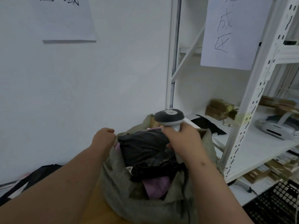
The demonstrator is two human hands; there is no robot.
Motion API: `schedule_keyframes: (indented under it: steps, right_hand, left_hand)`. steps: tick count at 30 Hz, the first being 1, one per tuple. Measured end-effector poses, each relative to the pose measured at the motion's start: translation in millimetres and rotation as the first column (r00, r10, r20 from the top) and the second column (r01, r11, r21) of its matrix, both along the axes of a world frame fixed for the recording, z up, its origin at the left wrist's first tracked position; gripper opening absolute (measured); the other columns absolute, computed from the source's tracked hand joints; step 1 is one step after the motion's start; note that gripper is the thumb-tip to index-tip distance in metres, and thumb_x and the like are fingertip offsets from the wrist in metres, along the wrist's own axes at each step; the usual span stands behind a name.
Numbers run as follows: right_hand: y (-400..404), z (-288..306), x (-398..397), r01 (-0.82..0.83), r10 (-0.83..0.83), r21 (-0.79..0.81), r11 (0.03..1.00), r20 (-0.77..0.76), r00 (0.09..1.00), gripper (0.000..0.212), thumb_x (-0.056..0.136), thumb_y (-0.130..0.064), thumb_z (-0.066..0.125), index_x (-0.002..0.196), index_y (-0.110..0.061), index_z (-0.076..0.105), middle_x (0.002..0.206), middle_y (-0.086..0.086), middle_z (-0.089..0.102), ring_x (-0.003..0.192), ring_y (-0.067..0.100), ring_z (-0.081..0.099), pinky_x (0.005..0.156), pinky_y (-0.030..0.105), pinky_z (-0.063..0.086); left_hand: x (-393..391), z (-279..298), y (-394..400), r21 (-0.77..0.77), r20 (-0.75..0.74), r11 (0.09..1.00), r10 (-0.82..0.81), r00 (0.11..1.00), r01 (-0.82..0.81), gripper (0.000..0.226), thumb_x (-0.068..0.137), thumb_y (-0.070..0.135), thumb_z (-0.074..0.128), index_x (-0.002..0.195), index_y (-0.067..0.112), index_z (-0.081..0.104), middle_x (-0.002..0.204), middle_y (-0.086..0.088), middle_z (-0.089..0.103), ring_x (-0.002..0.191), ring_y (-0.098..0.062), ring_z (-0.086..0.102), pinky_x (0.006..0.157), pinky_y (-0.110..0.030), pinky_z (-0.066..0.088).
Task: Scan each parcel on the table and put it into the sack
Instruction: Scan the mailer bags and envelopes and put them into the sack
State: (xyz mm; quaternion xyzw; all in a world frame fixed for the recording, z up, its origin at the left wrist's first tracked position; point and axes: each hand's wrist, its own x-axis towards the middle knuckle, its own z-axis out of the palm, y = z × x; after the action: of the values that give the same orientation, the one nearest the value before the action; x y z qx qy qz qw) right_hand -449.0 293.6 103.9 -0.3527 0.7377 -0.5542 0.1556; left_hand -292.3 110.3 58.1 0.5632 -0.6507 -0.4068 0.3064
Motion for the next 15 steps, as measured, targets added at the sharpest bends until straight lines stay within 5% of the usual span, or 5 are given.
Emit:
schedule_keyframes:
  steps: [3,7,9,13,15]
  right_hand:
    - [-23.1,2.7,11.5,-0.146,0.132,0.167,0.975,0.090,0.987,0.018,0.084,-0.034,0.066,0.086,-0.016,0.067,0.081,0.006,0.072,0.063,0.024,0.073,0.076,0.041,0.058]
    - [-41.8,-17.1,16.4,-0.204,0.171,0.374,0.905,0.119,0.978,0.019,0.086,-0.033,0.065,0.089,-0.014,0.067,0.087,0.014,0.074,0.071,0.028,0.073,0.081,0.041,0.058]
    - [-44.4,-29.6,17.9,-0.196,0.154,0.436,0.878,0.129,0.980,0.022,0.086,-0.034,0.066,0.096,-0.015,0.067,0.089,0.012,0.074,0.075,0.029,0.075,0.084,0.041,0.059]
    - [-46.9,-43.3,18.3,-0.178,0.118,0.456,0.872,0.158,0.980,0.022,0.086,-0.034,0.067,0.098,-0.017,0.065,0.089,0.007,0.072,0.071,0.026,0.074,0.080,0.038,0.059]
    - [-47.4,-43.4,16.1,-0.162,0.098,0.446,0.880,0.163,0.982,0.018,0.085,-0.034,0.068,0.092,-0.018,0.065,0.088,0.008,0.073,0.068,0.025,0.073,0.078,0.038,0.059]
  left_hand:
    - [-0.6,-17.9,-10.9,0.192,-0.078,0.981,0.020,0.997,-0.004,0.030,0.096,-0.003,0.044,0.119,0.008,0.061,0.121,-0.020,0.061,0.112,-0.038,0.059,0.096,-0.047,0.048]
    - [-13.5,-30.6,-17.1,0.480,-0.290,0.877,0.156,0.944,0.002,0.024,0.101,-0.001,0.035,0.100,0.001,0.060,0.100,-0.020,0.060,0.085,-0.032,0.057,0.071,-0.041,0.050]
    - [-20.8,-38.6,-23.6,0.519,-0.317,0.855,0.181,0.931,0.011,0.027,0.102,-0.001,0.033,0.084,-0.003,0.053,0.083,-0.017,0.052,0.070,-0.029,0.049,0.063,-0.037,0.045]
    - [-32.7,-47.1,-27.6,0.533,-0.342,0.845,0.164,0.925,0.047,0.028,0.106,0.005,0.032,0.107,-0.003,0.058,0.074,-0.018,0.046,0.064,-0.028,0.044,0.044,-0.030,0.046]
    - [-34.9,-45.5,-26.1,0.540,-0.331,0.834,0.084,0.940,0.115,0.023,0.105,0.010,0.036,0.098,0.002,0.057,0.072,-0.015,0.049,0.063,-0.025,0.046,0.043,-0.029,0.045]
